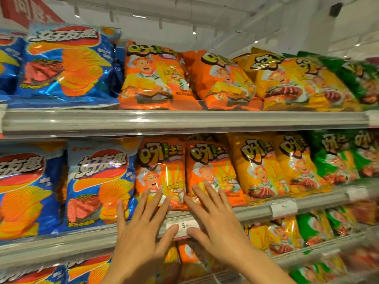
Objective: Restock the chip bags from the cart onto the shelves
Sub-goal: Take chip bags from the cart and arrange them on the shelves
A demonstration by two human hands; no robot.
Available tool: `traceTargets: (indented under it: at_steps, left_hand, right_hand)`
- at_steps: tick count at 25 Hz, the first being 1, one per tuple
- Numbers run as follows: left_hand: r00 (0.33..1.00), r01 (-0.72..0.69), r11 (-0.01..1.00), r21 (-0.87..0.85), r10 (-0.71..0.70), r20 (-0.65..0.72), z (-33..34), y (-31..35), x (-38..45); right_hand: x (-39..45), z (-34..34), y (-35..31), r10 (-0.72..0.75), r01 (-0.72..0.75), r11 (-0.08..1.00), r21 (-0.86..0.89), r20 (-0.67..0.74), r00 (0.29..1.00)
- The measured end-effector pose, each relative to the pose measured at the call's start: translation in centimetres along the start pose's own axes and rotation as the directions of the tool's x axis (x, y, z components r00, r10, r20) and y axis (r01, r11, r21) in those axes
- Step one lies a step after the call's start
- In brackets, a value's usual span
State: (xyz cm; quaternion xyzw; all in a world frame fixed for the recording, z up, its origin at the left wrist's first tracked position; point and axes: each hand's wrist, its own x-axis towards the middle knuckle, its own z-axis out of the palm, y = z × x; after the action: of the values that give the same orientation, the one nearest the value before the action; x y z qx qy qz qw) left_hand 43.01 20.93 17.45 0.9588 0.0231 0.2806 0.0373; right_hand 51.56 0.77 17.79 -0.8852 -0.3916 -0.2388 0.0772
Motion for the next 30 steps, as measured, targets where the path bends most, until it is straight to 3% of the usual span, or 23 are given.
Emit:
traceTargets:
  at_steps: [7,11,14,18,23,25,27,28,30]
  left_hand:
    - [1.000,0.008,0.999,0.048,-0.007,-0.008,0.4,1.0,0.3]
    - [0.993,0.078,0.997,-0.002,-0.078,-0.087,1.3,2.2,0.5]
    - [0.982,0.039,0.999,-0.026,-0.044,-0.181,2.0,4.6,0.9]
    - [0.958,-0.114,0.993,-0.023,0.104,-0.267,3.0,10.1,2.4]
    - [0.940,-0.214,0.973,-0.081,0.182,-0.289,5.3,19.9,5.8]
    - [0.958,-0.183,0.980,-0.072,0.161,-0.239,6.8,24.4,7.6]
    - [0.979,-0.095,0.995,-0.011,0.091,-0.184,8.6,28.3,9.3]
    - [0.988,-0.036,0.999,0.031,0.041,-0.151,9.3,29.4,10.1]
    - [0.993,0.056,0.991,0.118,-0.043,-0.109,10.0,30.6,10.9]
  right_hand:
    - [0.6,0.2,1.9,-0.076,0.074,0.996,0.041,0.037,0.996]
    - [0.6,-0.2,2.8,-0.094,0.091,0.994,0.056,0.065,0.993]
    - [0.2,-0.7,3.1,-0.090,0.078,0.979,0.190,0.059,0.994]
    - [-2.7,-2.4,7.3,0.041,0.000,0.933,0.359,-0.108,0.993]
    - [-8.7,-4.0,19.3,0.263,-0.196,0.946,0.259,-0.255,0.930]
    - [-10.4,-4.2,24.6,0.388,-0.347,0.909,0.230,-0.163,0.907]
    - [-11.7,-4.2,28.6,0.404,-0.400,0.893,0.205,0.026,0.915]
    - [-11.9,-4.1,29.7,0.369,-0.376,0.913,0.161,0.068,0.927]
    - [-12.3,-3.8,30.9,0.264,-0.262,0.960,0.101,-0.007,0.964]
